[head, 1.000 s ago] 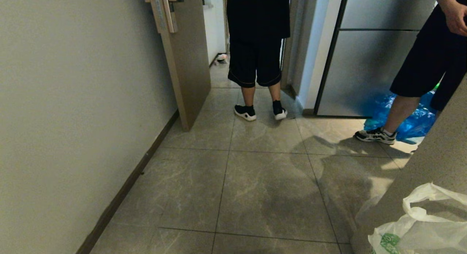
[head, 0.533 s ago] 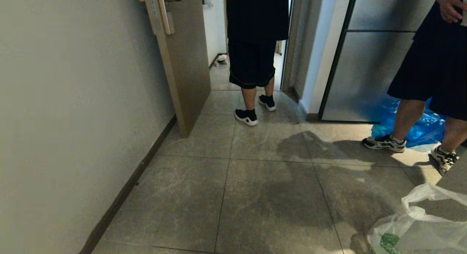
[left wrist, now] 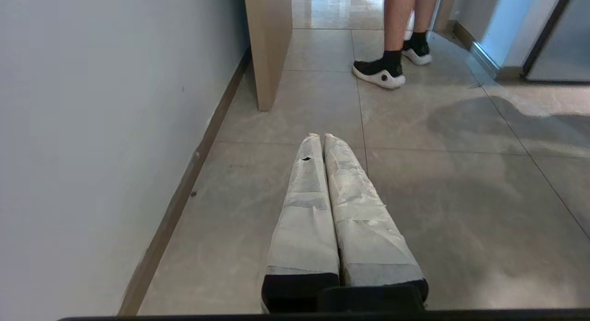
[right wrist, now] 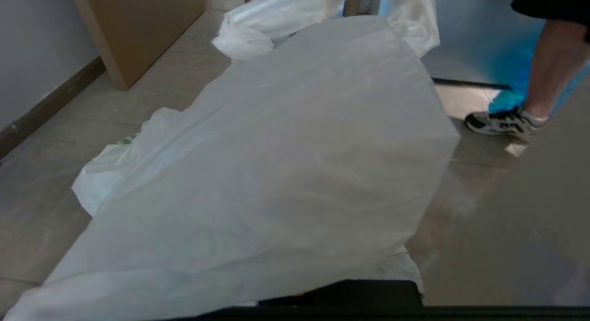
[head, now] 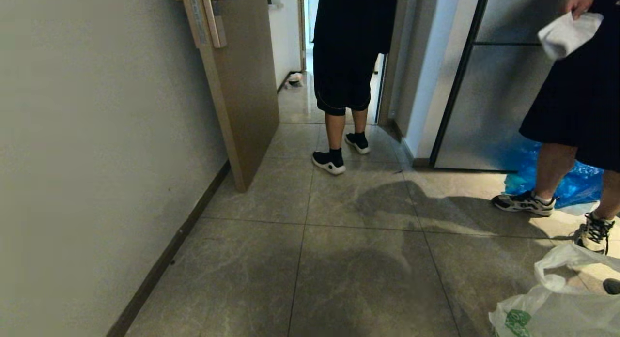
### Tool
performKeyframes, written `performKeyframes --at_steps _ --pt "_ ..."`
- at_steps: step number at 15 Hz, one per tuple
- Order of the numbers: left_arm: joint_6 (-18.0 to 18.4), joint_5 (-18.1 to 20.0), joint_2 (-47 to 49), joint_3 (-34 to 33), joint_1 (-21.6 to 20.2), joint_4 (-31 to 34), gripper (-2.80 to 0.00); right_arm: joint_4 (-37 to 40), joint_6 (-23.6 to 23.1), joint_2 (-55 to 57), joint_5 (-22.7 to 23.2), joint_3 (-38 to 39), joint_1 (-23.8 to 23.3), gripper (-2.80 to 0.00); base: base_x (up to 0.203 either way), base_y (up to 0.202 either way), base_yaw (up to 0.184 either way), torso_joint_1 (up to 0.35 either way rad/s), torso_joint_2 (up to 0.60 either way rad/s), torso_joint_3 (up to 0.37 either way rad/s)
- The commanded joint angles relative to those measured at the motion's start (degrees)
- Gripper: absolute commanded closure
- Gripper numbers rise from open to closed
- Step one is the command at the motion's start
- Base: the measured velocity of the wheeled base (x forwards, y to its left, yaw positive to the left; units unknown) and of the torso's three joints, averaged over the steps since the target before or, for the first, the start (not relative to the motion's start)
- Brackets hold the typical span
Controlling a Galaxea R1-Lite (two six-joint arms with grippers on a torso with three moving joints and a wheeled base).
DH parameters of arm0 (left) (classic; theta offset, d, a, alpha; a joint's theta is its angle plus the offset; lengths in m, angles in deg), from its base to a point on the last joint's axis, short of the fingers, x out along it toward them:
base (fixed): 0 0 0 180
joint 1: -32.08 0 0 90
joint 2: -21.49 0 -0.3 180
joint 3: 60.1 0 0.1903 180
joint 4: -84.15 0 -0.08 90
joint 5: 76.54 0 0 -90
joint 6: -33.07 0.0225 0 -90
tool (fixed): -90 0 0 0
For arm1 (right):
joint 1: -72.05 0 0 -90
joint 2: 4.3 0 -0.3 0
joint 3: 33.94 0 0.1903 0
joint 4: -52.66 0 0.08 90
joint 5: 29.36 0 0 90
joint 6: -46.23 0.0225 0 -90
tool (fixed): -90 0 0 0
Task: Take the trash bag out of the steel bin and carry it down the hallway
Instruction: Put the trash bag at the door
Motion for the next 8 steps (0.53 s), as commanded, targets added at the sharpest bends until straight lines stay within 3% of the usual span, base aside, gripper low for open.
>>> performKeyframes --at_steps 1,8 --pt "0.0 0.0 0.0 0.0 0.0 0.0 0.00 0.0 0.0 0.1 0.0 0.0 0.0 0.00 0.189 0.000 0.000 0.007 0.00 0.002" --pt "0.0 0.0 0.0 0.0 0.0 0.0 0.00 0.0 0.0 0.1 0.0 0.0 0.0 0.00 0.190 0.000 0.000 0.005 0.00 0.002"
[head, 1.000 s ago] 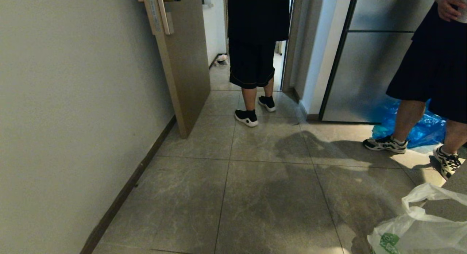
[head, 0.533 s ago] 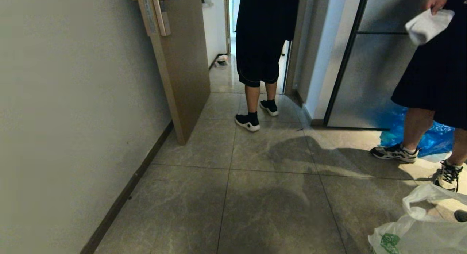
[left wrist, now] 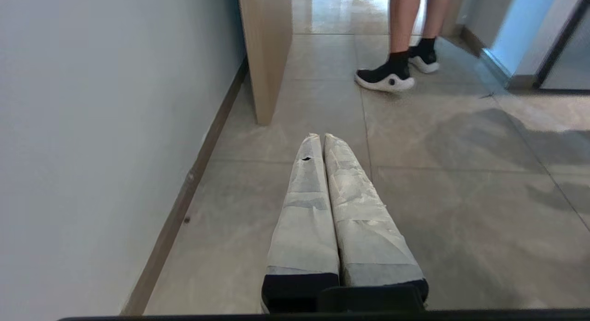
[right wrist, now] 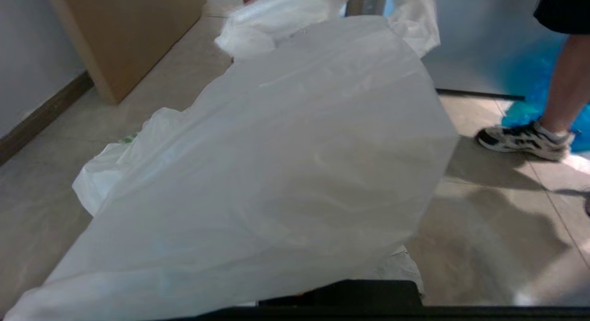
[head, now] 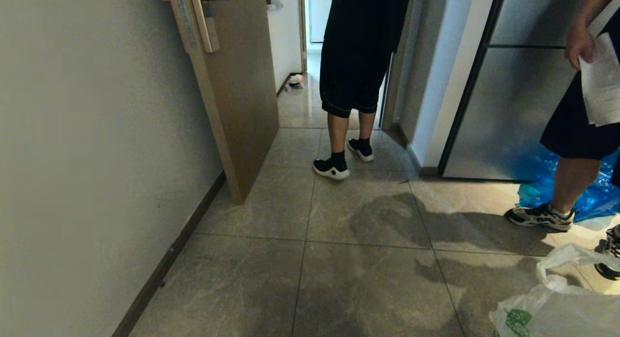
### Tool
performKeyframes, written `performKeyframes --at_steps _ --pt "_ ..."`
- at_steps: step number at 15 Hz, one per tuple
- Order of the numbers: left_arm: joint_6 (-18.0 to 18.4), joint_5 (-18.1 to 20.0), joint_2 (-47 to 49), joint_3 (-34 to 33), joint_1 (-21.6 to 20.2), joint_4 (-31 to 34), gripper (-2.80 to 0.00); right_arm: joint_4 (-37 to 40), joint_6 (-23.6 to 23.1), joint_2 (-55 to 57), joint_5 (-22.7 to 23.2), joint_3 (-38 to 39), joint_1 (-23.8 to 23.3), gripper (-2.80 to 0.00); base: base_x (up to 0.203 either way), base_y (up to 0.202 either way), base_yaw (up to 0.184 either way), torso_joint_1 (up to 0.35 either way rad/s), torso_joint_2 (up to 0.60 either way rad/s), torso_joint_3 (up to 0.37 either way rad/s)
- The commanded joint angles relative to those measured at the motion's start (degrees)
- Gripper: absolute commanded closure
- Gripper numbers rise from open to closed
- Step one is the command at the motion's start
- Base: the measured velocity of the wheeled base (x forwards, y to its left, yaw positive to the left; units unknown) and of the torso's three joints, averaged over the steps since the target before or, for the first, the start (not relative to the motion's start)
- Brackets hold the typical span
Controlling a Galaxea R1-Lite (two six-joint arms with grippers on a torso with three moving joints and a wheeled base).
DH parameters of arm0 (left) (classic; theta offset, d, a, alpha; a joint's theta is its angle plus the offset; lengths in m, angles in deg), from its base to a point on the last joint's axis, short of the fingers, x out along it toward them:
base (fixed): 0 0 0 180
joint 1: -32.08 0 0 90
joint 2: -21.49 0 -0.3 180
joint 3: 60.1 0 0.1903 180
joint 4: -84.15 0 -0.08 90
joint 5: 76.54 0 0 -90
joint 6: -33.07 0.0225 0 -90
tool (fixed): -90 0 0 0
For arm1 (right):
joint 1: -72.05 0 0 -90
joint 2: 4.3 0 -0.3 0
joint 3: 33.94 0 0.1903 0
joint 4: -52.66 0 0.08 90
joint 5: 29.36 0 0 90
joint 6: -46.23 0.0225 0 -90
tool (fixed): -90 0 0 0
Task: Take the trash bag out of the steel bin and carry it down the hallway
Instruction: Put the trash bag at the door
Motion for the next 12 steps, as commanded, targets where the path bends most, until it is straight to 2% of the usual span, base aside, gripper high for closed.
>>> performKeyframes --at_steps 1,12 --pt "0.0 0.0 0.0 0.0 0.0 0.0 0.00 0.0 0.0 0.1 0.0 0.1 0.0 0.00 0.192 0.000 -0.003 0.002 0.00 -0.002" --pt "0.0 0.0 0.0 0.0 0.0 0.0 0.00 0.0 0.0 0.0 0.0 0.0 0.0 0.00 0.195 0.000 0.002 0.003 0.00 0.002"
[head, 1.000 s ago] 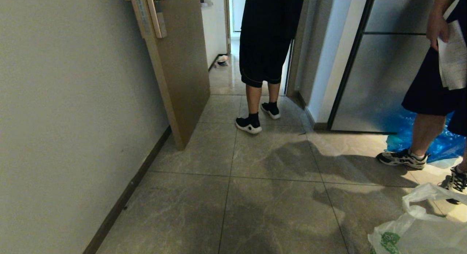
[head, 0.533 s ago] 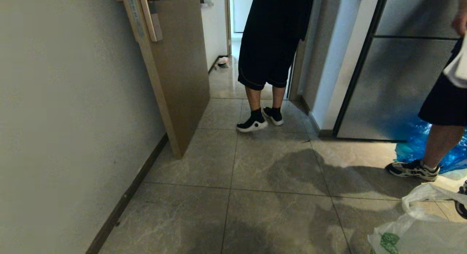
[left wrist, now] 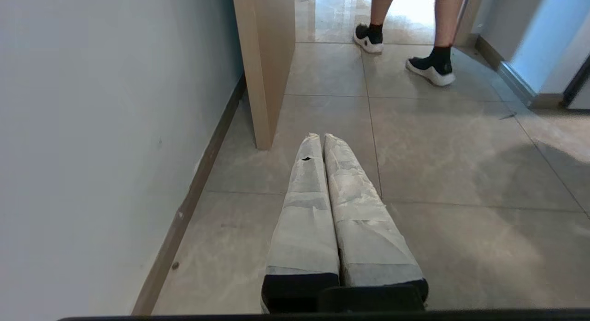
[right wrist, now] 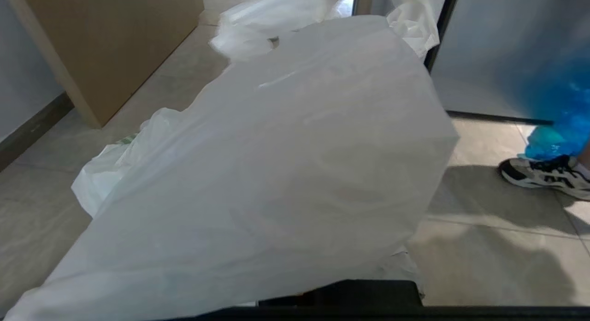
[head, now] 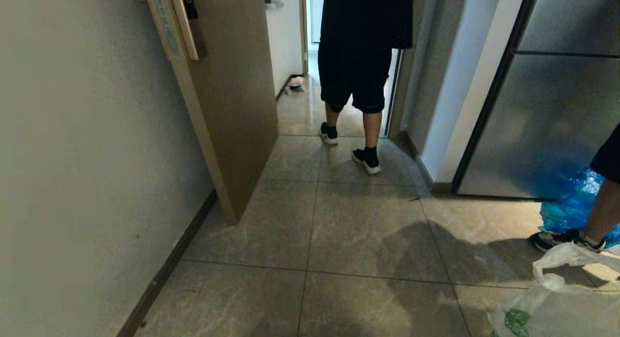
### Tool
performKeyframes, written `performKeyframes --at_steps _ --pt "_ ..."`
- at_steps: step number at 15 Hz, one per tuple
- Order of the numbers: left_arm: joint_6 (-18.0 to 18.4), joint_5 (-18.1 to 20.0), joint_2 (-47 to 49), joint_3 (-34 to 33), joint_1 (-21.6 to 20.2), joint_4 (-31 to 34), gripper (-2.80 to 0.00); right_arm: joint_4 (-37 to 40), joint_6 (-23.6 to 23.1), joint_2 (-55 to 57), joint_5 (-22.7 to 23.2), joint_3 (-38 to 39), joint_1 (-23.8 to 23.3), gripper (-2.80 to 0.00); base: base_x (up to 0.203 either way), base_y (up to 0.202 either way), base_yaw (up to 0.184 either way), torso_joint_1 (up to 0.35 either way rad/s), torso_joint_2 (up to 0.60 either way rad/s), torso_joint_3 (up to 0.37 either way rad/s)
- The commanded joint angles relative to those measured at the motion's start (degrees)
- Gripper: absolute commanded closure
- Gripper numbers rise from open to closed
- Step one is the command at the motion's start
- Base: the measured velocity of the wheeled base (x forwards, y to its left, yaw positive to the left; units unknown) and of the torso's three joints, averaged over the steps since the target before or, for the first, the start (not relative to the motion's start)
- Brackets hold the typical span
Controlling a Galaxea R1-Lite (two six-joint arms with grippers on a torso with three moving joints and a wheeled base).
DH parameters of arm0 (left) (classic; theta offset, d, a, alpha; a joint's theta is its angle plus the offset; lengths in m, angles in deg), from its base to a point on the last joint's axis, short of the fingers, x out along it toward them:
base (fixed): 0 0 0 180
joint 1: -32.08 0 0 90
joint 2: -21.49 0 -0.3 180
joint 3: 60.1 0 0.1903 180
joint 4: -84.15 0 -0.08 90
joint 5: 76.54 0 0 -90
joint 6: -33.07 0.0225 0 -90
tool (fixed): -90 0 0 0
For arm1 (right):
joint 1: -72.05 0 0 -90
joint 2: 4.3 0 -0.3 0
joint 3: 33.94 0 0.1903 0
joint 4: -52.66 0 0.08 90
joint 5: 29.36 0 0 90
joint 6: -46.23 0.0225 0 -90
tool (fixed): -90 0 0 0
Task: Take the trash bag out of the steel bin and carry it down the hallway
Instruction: Put the trash bag at the door
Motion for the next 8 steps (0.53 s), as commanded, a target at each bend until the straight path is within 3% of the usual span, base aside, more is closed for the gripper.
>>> performKeyframes --at_steps 1,8 --pt "0.0 0.0 0.0 0.0 0.0 0.0 0.00 0.0 0.0 0.1 0.0 0.0 0.0 0.00 0.193 0.000 0.003 0.004 0.00 0.003" --pt "0.0 0.0 0.0 0.0 0.0 0.0 0.00 0.0 0.0 0.1 0.0 0.0 0.0 0.00 0.193 0.000 0.001 0.004 0.00 0.003"
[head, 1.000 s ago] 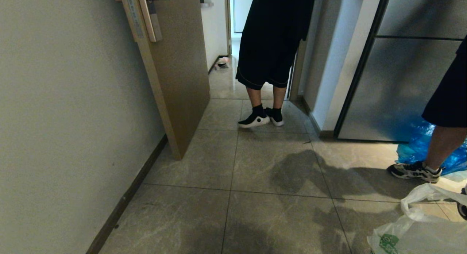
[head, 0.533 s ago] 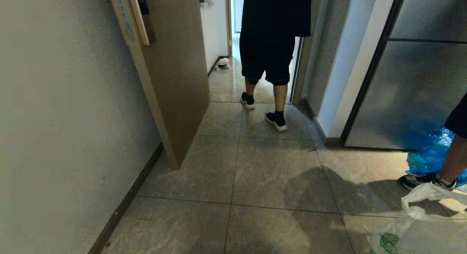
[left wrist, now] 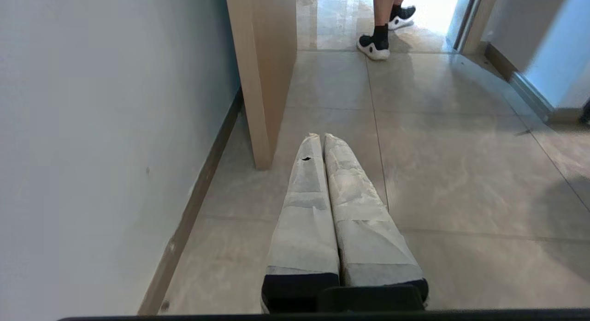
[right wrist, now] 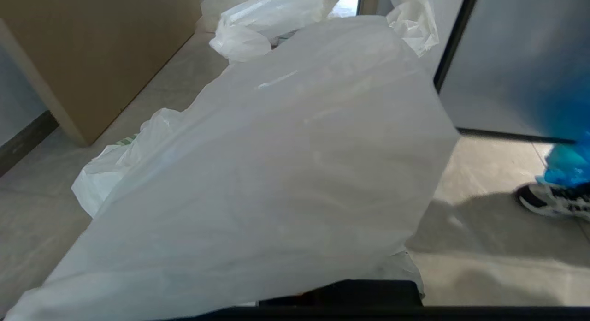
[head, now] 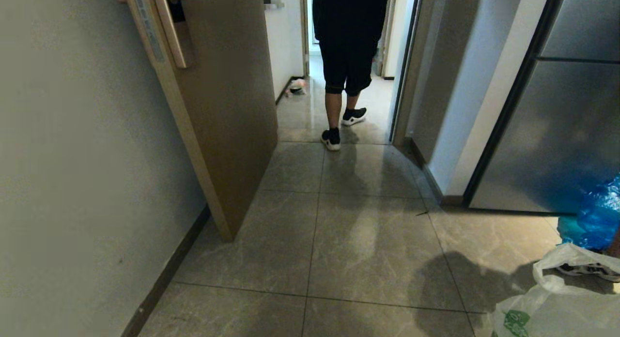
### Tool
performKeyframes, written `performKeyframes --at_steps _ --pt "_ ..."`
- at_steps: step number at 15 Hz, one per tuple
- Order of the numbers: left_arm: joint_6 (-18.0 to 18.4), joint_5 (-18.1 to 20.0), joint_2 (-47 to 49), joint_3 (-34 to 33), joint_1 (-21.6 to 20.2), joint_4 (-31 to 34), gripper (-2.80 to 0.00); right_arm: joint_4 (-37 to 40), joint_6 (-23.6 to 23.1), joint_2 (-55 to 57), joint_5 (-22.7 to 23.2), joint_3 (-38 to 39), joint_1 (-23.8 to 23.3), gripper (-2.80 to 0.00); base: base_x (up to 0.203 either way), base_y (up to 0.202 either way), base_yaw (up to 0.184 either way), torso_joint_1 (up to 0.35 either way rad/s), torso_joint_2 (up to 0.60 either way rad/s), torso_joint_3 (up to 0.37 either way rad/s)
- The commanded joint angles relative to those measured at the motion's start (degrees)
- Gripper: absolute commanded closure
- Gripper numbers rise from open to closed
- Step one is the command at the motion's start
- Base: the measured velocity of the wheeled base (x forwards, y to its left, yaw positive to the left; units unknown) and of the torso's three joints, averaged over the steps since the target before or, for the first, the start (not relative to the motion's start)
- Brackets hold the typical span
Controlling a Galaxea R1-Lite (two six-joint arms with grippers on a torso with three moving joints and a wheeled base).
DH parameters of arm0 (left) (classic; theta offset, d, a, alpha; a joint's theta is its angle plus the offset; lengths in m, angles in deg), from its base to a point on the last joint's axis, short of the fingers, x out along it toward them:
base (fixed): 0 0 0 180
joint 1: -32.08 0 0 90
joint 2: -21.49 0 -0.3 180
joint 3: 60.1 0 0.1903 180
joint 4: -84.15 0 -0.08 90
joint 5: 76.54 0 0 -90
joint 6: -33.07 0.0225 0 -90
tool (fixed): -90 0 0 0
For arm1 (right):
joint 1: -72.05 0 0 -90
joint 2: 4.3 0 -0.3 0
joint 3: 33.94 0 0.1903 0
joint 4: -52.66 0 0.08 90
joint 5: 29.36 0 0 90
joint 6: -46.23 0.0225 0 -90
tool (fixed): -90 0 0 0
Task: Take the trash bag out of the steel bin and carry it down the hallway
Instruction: Put the trash bag at the door
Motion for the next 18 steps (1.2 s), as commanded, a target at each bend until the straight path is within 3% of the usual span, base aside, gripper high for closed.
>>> performKeyframes --at_steps 1,18 --pt "0.0 0.0 0.0 0.0 0.0 0.0 0.00 0.0 -0.1 0.1 0.0 0.1 -0.1 0.00 0.191 0.000 0.002 -0.002 0.01 0.000" --pt "0.0 0.0 0.0 0.0 0.0 0.0 0.00 0.0 -0.1 0.1 0.0 0.0 -0.1 0.00 0.193 0.000 0.002 0.002 0.00 0.002"
